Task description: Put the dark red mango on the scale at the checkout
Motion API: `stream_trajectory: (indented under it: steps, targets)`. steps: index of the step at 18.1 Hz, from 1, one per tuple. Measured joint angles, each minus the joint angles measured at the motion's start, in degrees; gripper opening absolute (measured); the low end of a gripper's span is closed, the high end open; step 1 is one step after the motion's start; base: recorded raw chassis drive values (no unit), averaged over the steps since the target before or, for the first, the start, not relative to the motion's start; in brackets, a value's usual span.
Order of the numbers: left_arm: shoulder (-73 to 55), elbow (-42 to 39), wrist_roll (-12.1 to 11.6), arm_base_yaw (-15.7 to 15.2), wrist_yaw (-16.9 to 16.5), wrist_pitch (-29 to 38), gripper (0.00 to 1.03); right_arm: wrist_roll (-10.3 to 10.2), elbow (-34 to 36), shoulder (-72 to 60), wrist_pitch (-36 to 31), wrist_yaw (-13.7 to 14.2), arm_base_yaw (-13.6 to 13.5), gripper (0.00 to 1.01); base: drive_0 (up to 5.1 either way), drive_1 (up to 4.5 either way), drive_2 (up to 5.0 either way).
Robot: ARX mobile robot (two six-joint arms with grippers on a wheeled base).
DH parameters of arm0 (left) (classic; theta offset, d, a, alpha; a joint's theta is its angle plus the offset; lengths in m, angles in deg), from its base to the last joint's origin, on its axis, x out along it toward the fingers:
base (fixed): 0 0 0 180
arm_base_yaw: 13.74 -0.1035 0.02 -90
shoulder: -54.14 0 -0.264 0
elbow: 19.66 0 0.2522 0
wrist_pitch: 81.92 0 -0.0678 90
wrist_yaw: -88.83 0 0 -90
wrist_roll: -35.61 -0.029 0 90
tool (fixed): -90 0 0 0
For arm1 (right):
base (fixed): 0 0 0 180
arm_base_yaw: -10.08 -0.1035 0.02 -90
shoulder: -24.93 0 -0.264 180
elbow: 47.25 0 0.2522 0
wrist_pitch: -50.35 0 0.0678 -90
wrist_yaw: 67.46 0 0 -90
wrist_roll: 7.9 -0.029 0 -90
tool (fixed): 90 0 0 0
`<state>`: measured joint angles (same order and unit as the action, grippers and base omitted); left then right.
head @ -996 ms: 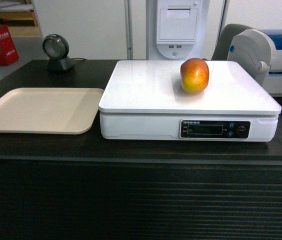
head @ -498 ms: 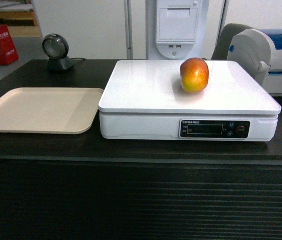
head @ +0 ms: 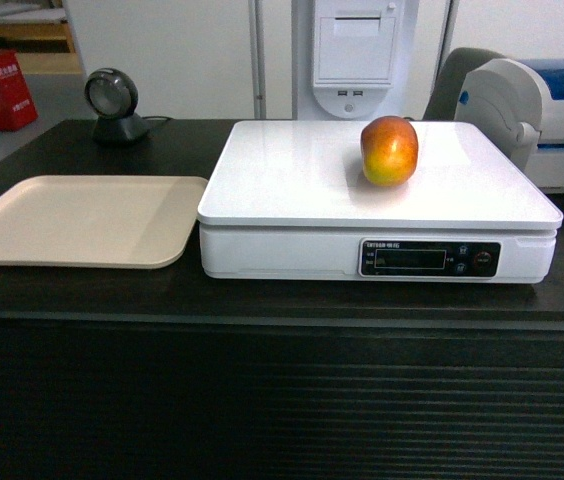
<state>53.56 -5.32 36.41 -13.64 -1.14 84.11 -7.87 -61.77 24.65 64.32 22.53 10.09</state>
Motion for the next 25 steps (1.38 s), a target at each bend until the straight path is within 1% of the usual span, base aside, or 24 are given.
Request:
stream_trajectory:
  steps: [1,2,3,25]
  targets:
    - [0.0,0.0,0.0,0.0,0.0,0.0,0.92,0.0,0.0,0.0,0.0,0.0,0.0,0.98,0.0,0.00,0.0]
    - [0.0,0.0,0.0,0.0,0.0,0.0,0.99,0.0,0.0,0.0,0.0,0.0,0.0,0.98,0.0,0.00,0.0]
    - [0.0,0.0,0.0,0.0,0.0,0.0,0.98,0.0,0.0,0.0,0.0,0.0,0.0,0.98,0.0,0.00,0.0]
    - [0.0,0.0,0.0,0.0,0.0,0.0,0.98,0.0,0.0,0.0,0.0,0.0,0.0,0.98,0.0,0.00,0.0]
